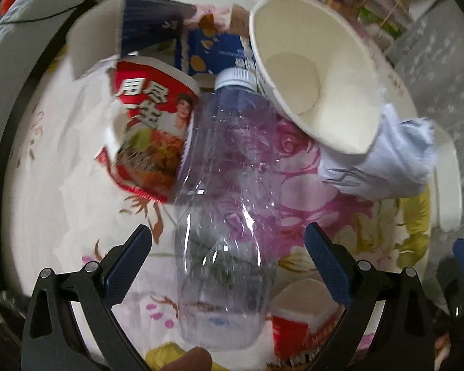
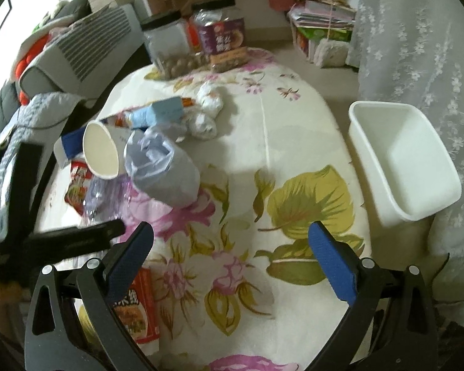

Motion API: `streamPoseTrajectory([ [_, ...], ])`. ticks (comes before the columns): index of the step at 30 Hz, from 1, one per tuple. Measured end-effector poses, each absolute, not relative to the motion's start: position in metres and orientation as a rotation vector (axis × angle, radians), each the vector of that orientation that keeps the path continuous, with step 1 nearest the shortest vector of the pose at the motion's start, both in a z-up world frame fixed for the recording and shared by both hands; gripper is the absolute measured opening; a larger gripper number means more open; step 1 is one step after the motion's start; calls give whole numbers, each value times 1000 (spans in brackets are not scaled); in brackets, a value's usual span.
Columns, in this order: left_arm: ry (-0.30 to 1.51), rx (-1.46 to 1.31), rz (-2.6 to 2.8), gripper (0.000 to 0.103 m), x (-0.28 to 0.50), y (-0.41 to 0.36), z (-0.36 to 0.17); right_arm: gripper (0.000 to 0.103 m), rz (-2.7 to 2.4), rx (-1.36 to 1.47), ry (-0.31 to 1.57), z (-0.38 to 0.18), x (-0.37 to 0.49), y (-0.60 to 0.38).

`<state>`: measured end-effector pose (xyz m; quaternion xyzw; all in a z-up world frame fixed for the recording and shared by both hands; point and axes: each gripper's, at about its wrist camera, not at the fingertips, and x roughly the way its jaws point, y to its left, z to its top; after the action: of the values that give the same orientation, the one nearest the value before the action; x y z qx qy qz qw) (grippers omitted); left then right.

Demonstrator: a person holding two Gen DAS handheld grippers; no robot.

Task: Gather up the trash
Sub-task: 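Grasp the clear plastic bottle with the left tool while the right tool grasps the white paper cup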

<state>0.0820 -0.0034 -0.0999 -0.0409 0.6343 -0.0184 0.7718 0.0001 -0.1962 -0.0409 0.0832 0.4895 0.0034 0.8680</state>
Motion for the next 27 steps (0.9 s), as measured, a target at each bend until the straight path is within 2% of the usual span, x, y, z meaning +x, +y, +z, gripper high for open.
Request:
streamPoseTrajectory([
  [1,1391,-80,-40,80,85,-4,-103,96,19,165,1035,-42,0,-194],
  [2,1408,-75,-39,63,86,-4,-106,96,35,155,1046,-44,-1,-191],
  [7,1364,-50,-47,61,77,-2,-92,96,159,120,1115,-52,-4,-171],
  [18,1063,-237,-37,61,44,60,-4,95,349,-3,1201,-66,-16,-109],
  [23,1014,-277,-22,61,35,78,2,73,395,-36,1281,-83,-14,-90],
  [24,1013,-279,-18,61,34,80,1,62,395,-46,1294,-88,-10,-86],
  [25,1014,-281,-16,61,35,80,0,43,398,-51,1305,-90,-10,-84],
  [27,1011,-286,-14,61,31,83,-1,39,398,-58,1299,-88,-11,-81],
])
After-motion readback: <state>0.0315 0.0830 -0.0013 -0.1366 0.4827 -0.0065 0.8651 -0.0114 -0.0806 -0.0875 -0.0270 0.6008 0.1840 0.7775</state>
